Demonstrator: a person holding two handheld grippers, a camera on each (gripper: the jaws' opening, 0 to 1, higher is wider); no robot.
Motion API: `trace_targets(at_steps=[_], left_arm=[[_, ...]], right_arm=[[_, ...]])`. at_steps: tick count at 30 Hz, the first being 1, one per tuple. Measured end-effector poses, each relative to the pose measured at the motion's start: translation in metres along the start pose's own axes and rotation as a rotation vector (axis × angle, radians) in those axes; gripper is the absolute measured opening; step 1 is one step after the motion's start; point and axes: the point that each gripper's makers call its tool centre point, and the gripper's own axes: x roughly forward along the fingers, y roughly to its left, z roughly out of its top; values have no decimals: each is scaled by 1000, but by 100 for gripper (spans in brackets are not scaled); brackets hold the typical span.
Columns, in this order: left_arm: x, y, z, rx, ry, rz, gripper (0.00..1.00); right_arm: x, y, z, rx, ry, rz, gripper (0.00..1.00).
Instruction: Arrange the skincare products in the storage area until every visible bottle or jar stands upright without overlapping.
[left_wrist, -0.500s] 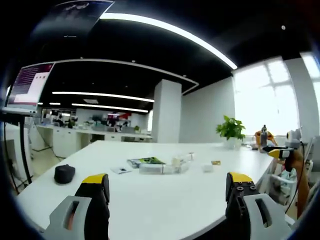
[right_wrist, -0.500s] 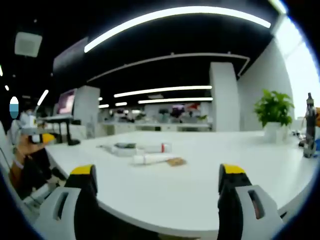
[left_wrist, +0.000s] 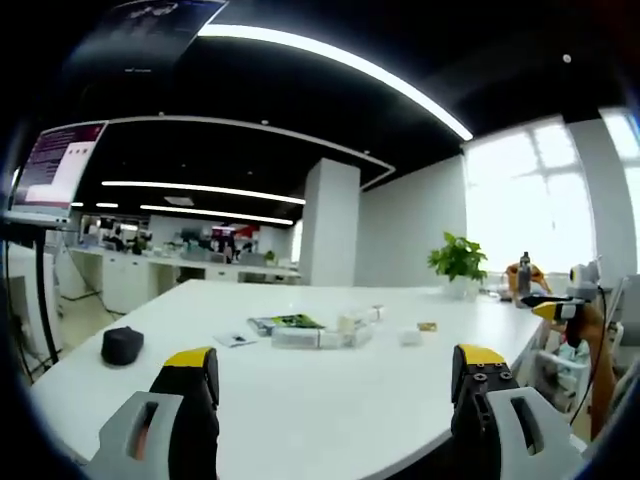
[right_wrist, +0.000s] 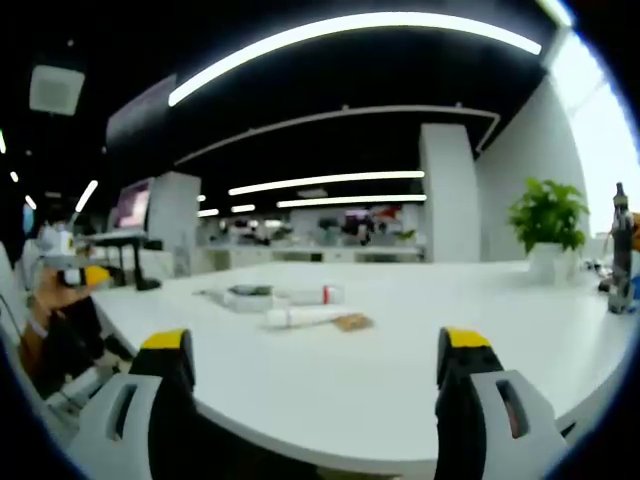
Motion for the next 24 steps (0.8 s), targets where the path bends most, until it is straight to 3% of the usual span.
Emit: trace_targets(at_steps=[19, 24], left_arm=[[9, -12, -10, -11, 20, -29, 99], [12, -14, -13, -23, 29, -31, 99]], right_arm=[[-1, -1, 1, -16, -29, 14, 98], [1, -4, 0, -21, -29, -11, 100]])
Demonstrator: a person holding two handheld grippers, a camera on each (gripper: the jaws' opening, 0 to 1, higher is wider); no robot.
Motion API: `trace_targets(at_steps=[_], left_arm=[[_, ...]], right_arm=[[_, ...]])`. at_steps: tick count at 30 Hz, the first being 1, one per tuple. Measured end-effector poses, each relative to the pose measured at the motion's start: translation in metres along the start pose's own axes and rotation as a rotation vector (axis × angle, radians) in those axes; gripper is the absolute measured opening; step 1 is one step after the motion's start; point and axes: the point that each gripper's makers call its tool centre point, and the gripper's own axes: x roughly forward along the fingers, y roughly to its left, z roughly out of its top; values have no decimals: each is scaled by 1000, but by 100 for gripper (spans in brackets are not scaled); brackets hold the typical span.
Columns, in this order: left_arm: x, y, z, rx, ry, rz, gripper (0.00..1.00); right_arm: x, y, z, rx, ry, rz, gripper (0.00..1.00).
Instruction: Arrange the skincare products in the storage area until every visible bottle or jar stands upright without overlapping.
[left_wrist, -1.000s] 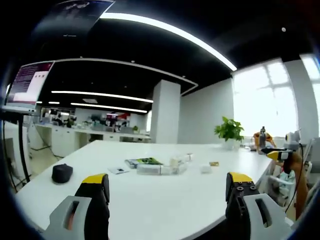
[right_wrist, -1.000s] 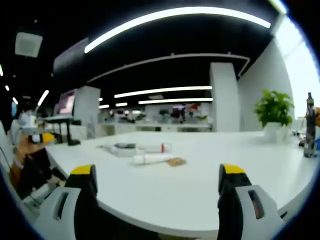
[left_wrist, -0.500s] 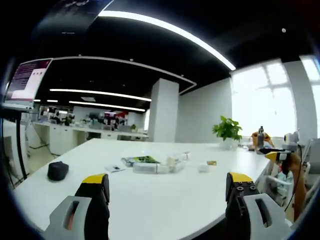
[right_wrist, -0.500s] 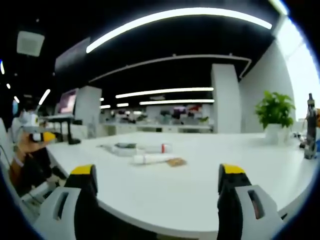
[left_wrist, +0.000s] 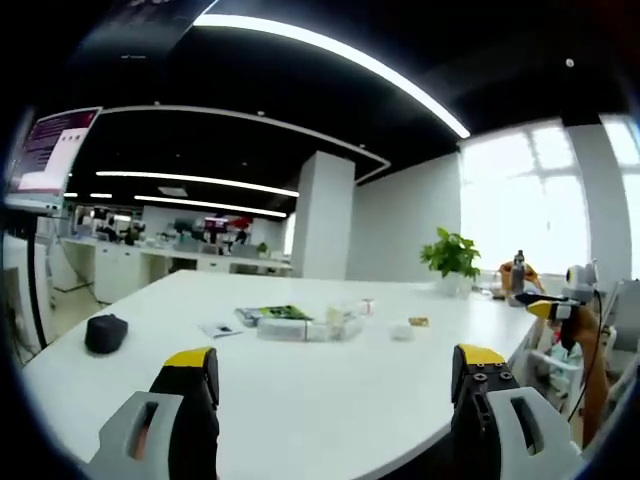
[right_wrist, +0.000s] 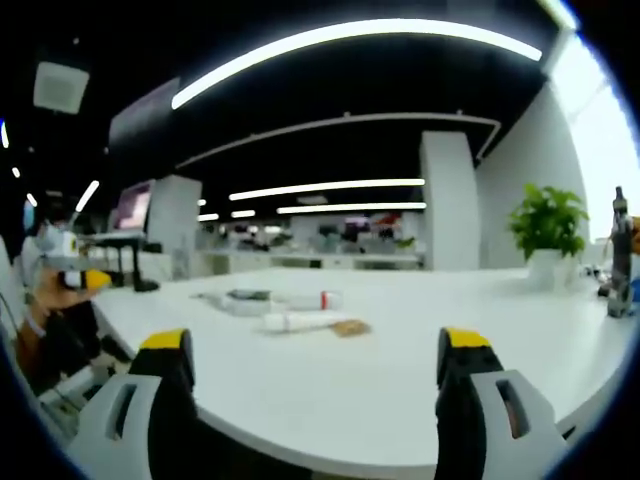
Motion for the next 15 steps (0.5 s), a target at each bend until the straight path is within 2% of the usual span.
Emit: trace_targets(at_steps=[9, 12, 15], left_arm=[[3, -12, 0, 10, 3, -23, 99], [6, -30, -1, -45, 14, -120, 99], [8, -39, 1, -36, 16, -153, 99]], right_arm=[[5, 7, -3, 22, -13, 38, 100], [6, 10, -5, 19, -4, 42, 100], [8, 12, -6, 19, 1, 45, 100]])
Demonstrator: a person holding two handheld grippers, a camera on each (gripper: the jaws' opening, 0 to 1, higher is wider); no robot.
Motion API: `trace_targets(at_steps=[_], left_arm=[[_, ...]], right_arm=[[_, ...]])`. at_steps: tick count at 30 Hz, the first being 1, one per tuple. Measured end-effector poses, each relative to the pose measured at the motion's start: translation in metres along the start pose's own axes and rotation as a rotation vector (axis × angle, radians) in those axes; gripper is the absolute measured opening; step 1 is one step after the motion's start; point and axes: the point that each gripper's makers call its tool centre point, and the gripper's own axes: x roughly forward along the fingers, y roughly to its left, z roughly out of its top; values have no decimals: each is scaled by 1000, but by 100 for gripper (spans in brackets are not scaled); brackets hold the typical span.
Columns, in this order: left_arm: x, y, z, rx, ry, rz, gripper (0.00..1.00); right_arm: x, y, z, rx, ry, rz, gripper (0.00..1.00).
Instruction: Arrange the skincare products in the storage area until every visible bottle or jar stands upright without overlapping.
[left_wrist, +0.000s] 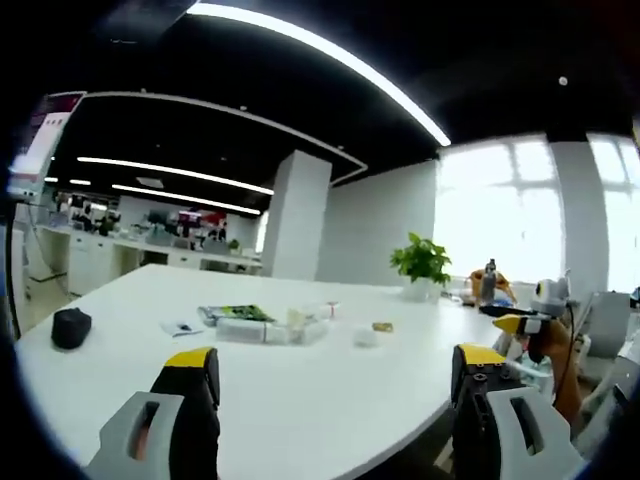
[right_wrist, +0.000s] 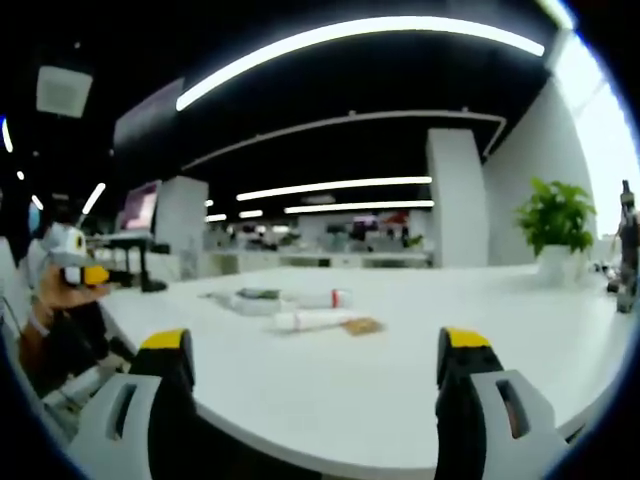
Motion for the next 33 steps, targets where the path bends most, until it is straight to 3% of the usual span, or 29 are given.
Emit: trace_targets(at_steps=[4, 16, 19, 25, 33], left_arm=[[7, -3, 0, 34, 38, -10, 99], [29, -5, 14, 66, 69, -26, 98], [39, -12, 15, 86, 95, -51, 97], [60, -41, 7, 40, 169, -173, 97], [85, -55, 6, 116, 221, -195, 97]], right_arm=[[2, 6, 2, 4, -6, 17, 100], [4, 11, 0, -4, 2, 29, 100], [5, 12, -1, 5, 2, 35, 100], [8, 16, -1, 12, 2, 50, 99], [9, 17, -2, 21, 5, 56, 100]])
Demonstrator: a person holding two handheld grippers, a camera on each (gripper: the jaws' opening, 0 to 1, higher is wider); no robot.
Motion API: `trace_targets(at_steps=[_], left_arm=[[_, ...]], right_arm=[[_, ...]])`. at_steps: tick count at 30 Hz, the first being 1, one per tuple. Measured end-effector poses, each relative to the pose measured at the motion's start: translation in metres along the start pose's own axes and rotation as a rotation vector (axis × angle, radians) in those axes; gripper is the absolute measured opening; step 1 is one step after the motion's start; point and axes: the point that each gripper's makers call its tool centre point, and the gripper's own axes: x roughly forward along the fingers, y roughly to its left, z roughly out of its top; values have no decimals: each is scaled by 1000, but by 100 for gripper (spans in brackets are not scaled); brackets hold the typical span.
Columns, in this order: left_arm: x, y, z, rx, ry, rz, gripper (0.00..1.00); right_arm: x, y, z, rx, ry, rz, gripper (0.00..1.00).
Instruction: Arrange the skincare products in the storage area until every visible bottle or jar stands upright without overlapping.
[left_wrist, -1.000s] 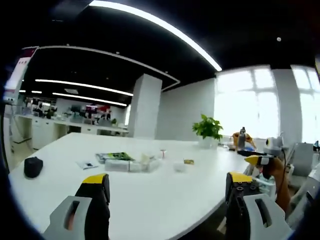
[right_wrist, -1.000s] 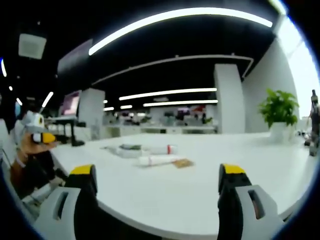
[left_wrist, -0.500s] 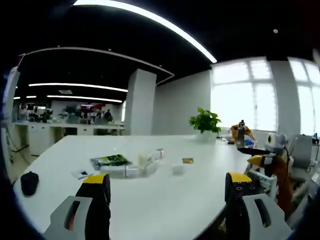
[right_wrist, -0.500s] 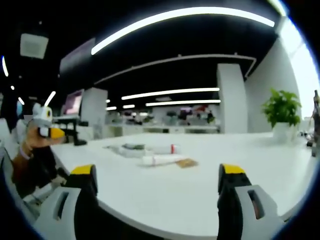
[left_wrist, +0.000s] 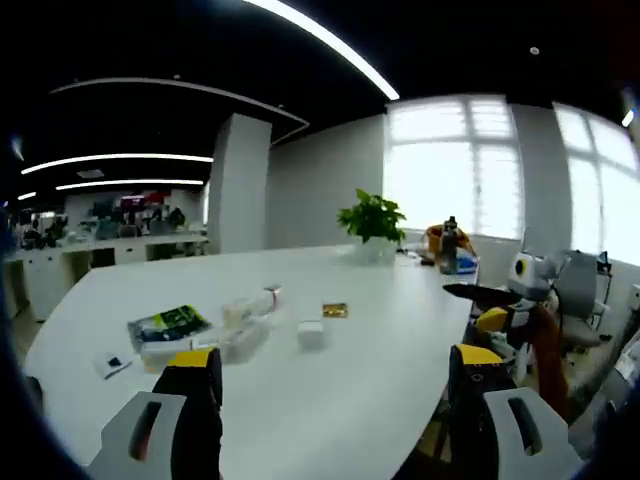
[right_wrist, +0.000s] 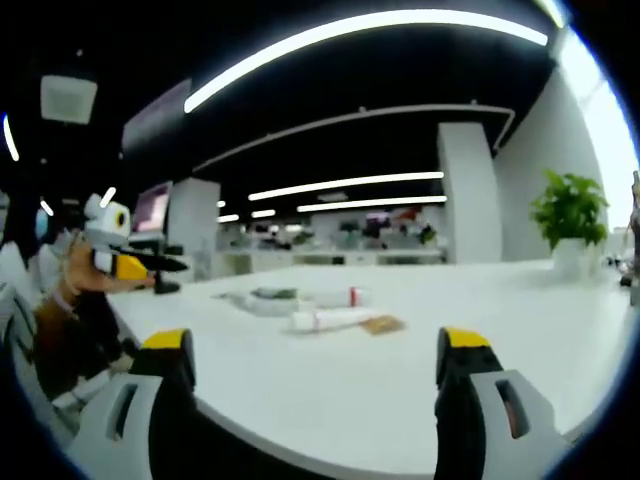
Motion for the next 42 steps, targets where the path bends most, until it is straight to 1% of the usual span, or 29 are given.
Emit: trace_targets(at_steps=[5, 7, 10, 13, 16, 18, 22, 25, 29, 34, 39, 41, 42], left_arm=[[16, -3, -2, 21, 36, -14, 97], [23, -4, -4, 31, 55, -20, 97], [31, -9, -5, 41, 80, -38, 97], [40, -11, -4, 44, 85, -48, 97], [49, -6, -3, 49, 96, -42, 96], [56, -4, -3, 49, 103, -45, 94], [79, 6, -10, -11, 142, -42, 93], [93, 8, -16, -26, 178, -62, 92], [109, 11, -19, -39, 193, -66, 93], [131, 13, -24, -50, 226, -73, 93], [151, 20, -30, -21, 274, -65, 93], [159, 26, -34, -9, 306, -45, 93], [163, 28, -35, -1, 311, -40, 93]], right_arm=[[1, -2, -1, 2, 3, -4, 100], [5, -1, 0, 5, 6, 8, 100], [9, -1, -3, -14, 40, 35, 100], [14, 0, -6, -24, 75, 70, 100], [17, 0, -11, -26, 107, 100, 100], [19, -4, -12, -20, 113, 101, 100], [26, -5, -20, -8, 146, 127, 100], [29, -3, -22, 16, 150, 148, 100], [37, -3, -22, 28, 142, 153, 100], [44, -4, -23, 40, 140, 148, 100], [47, -4, -24, 52, 144, 138, 100], [48, -3, -24, 50, 145, 139, 100], [48, -2, -24, 47, 146, 140, 100]])
